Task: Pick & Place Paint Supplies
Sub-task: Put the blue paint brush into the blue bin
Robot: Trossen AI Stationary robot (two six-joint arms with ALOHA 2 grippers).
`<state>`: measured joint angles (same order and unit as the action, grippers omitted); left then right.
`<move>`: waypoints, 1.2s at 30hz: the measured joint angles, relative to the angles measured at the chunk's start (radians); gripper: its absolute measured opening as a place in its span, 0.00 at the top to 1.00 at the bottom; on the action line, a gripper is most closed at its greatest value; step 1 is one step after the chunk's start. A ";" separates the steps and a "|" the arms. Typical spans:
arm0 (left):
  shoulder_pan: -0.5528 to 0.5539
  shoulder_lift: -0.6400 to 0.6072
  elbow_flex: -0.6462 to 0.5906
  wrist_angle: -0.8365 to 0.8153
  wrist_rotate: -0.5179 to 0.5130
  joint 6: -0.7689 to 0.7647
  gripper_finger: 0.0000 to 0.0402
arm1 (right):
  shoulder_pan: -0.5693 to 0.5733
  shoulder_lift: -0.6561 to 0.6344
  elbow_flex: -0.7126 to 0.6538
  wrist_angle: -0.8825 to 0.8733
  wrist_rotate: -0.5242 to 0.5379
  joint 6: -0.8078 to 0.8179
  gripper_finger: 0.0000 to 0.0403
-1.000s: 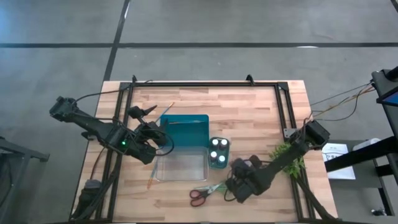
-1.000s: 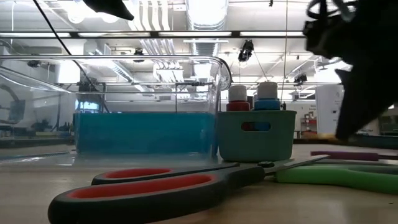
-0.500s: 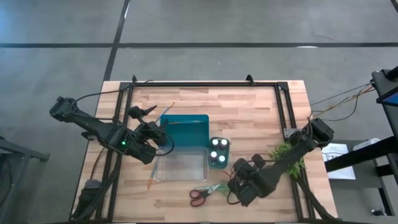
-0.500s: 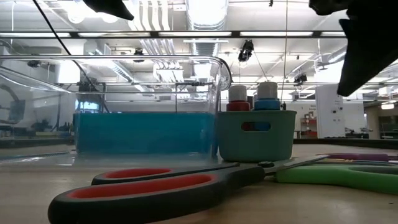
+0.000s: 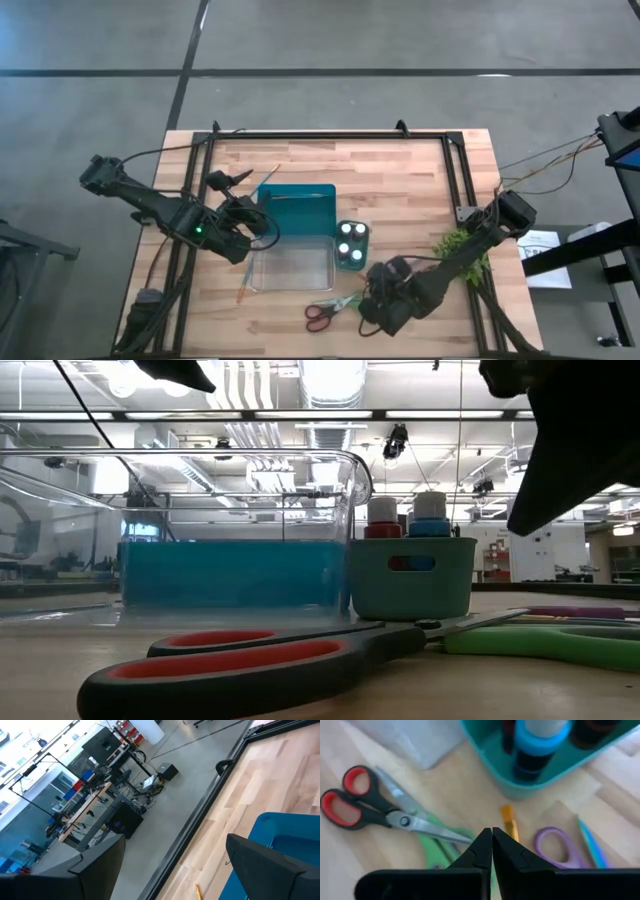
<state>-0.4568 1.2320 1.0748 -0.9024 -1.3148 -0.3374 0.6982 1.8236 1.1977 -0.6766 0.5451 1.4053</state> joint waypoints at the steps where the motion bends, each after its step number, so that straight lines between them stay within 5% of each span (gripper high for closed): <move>1: 0.000 0.000 0.000 0.000 0.000 0.000 0.12 | -0.002 0.000 -0.007 0.020 -0.004 -0.009 0.96; 14: 0.000 0.000 0.000 0.000 0.000 0.000 0.12 | -0.050 0.003 -0.089 0.192 -0.035 -0.035 0.58; 36: 0.000 0.000 0.000 0.005 0.010 0.003 0.12 | -0.074 0.041 -0.162 0.271 0.000 -0.063 0.73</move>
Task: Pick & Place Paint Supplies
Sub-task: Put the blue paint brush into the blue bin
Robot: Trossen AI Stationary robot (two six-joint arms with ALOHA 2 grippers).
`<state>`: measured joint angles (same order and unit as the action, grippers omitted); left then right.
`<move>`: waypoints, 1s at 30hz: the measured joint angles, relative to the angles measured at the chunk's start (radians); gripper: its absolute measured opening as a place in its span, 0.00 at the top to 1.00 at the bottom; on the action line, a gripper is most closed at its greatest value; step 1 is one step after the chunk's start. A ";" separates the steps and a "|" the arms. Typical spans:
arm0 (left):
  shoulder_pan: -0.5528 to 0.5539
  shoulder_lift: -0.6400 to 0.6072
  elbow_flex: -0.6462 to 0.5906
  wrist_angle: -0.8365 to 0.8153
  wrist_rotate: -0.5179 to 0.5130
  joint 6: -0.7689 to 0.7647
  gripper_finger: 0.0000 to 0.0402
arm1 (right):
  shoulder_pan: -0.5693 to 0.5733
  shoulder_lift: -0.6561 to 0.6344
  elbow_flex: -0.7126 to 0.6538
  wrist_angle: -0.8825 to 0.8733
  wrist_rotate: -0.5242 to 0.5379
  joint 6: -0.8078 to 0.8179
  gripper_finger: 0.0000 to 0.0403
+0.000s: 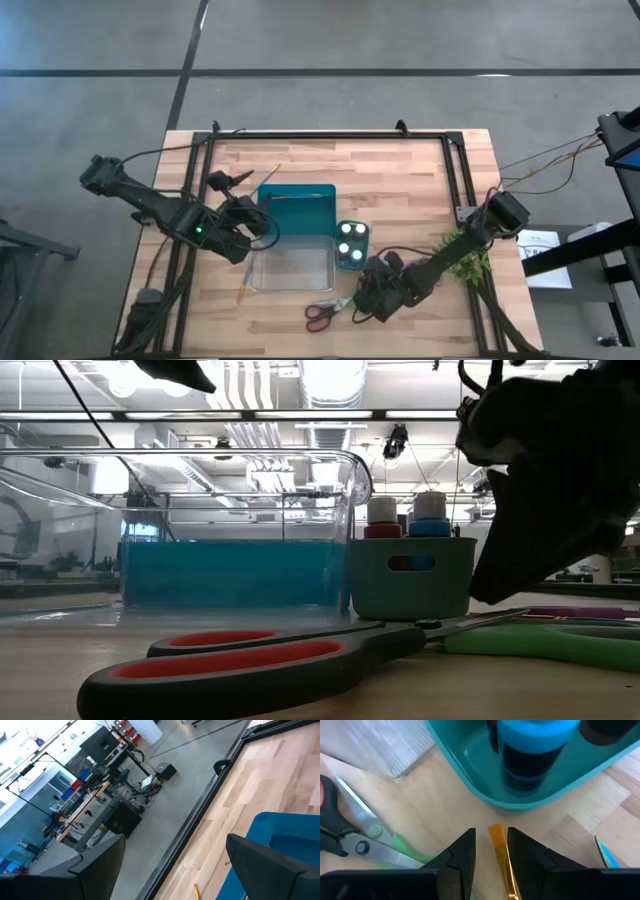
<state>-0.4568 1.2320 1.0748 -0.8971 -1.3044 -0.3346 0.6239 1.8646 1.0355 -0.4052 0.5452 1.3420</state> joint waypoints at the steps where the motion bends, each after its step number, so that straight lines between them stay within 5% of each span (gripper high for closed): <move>1: 0.000 0.000 0.000 0.003 0.003 0.003 0.12 | 0.000 0.000 -0.006 0.002 0.000 0.003 0.73; 20: 0.000 0.000 0.000 0.052 0.024 0.057 0.12 | -0.010 0.003 -0.060 0.089 -0.003 -0.026 0.73; 30: 0.000 0.000 0.000 0.053 0.026 0.057 0.12 | -0.009 0.104 -0.023 0.121 -0.003 -0.038 0.74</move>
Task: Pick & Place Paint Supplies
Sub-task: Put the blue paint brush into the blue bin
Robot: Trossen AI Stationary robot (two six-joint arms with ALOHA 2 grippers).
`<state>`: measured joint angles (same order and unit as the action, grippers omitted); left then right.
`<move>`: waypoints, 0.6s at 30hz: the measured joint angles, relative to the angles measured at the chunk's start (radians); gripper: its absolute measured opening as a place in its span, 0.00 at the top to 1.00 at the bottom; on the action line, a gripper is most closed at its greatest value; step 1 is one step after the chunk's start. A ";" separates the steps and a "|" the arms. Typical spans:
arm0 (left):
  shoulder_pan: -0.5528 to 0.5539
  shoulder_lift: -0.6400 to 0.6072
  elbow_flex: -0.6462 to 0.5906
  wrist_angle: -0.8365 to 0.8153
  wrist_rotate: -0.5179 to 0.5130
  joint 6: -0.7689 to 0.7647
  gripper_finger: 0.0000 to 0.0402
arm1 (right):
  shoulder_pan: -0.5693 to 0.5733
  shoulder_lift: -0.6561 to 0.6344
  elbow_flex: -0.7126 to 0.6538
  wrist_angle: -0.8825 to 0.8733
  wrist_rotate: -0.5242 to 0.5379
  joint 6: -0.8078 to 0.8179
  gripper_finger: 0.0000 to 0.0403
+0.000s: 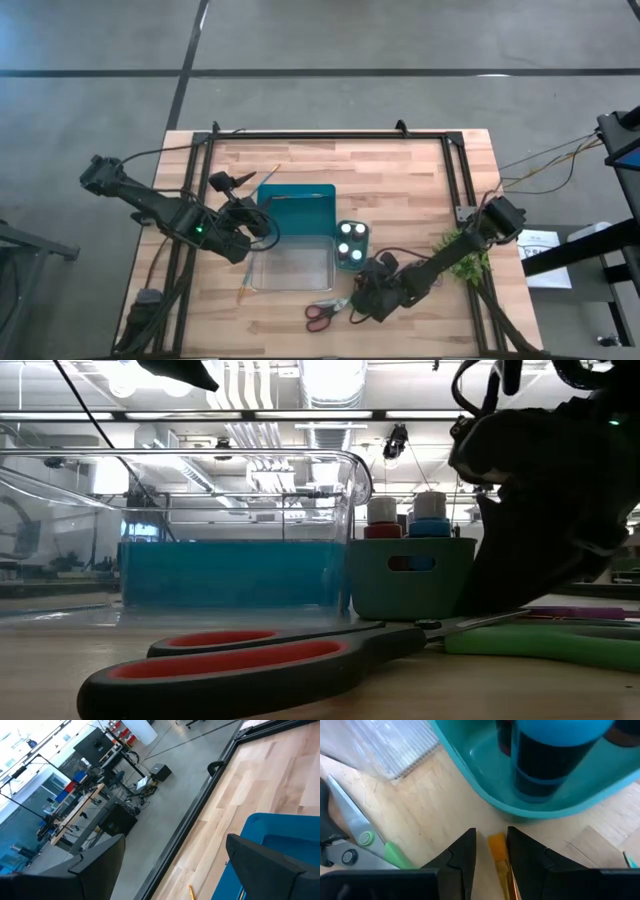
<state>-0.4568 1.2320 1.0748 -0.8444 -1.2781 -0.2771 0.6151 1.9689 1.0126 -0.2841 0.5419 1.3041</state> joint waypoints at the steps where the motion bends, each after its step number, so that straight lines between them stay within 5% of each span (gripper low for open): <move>1: 0.000 0.000 0.000 0.000 0.000 0.000 0.12 | 0.000 0.000 0.005 -0.013 -0.003 0.000 0.74; 8: 0.000 0.000 0.000 0.000 0.000 0.000 0.12 | -0.002 -0.007 0.053 -0.146 -0.063 0.001 0.95; 18: 0.000 0.000 0.000 0.000 0.000 0.000 0.12 | 0.053 -0.022 0.147 -0.368 -0.067 0.018 0.98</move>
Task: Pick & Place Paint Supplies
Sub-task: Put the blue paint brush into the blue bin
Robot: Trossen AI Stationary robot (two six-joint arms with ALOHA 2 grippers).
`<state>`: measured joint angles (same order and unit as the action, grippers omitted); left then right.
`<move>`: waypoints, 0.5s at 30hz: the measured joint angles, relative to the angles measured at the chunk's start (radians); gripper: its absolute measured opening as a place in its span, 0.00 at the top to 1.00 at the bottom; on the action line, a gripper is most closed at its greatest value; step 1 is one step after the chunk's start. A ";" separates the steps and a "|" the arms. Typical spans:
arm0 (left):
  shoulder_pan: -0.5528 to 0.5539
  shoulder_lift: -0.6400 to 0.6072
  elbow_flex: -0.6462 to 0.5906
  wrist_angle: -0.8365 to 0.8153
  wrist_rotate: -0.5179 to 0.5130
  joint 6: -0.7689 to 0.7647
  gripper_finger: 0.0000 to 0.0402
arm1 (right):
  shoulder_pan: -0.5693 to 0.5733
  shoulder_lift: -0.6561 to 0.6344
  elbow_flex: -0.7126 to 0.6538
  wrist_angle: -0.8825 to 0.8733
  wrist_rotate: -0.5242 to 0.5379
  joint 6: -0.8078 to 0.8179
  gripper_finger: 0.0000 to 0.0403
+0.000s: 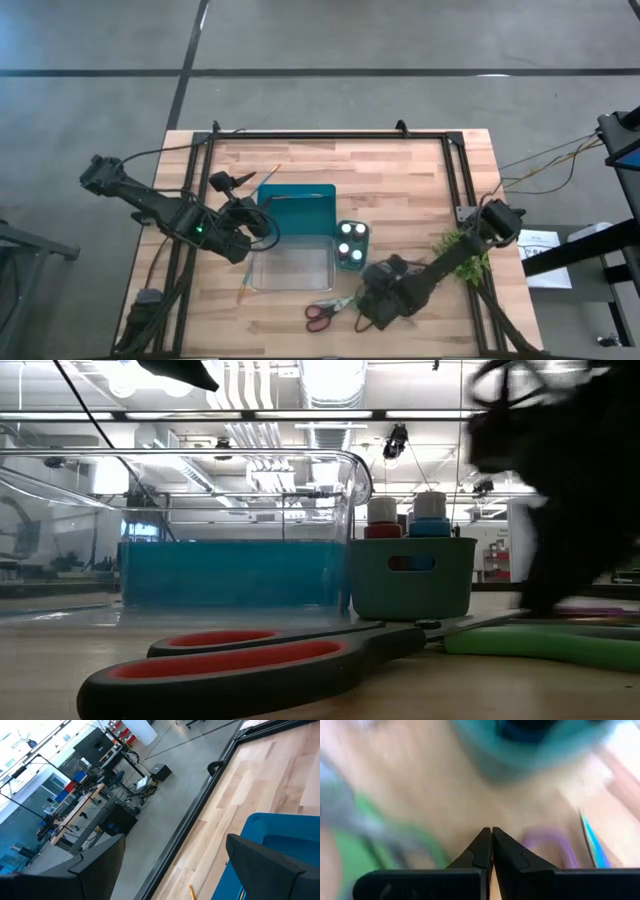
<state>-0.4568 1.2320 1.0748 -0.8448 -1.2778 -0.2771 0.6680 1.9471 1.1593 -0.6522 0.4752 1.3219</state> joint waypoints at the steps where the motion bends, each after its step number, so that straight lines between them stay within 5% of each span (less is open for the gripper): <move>1: 0.000 0.000 0.000 0.000 0.000 0.000 0.12 | 0.007 -0.003 0.014 -0.039 -0.007 0.008 0.98; 15: 0.000 0.000 0.000 0.003 0.000 0.004 0.12 | 0.065 -0.090 0.220 -0.349 0.341 0.056 0.98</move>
<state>-0.4568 1.2320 1.0748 -0.8414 -1.2781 -0.2736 0.7334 1.8572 1.3790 -1.0008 0.8164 1.3775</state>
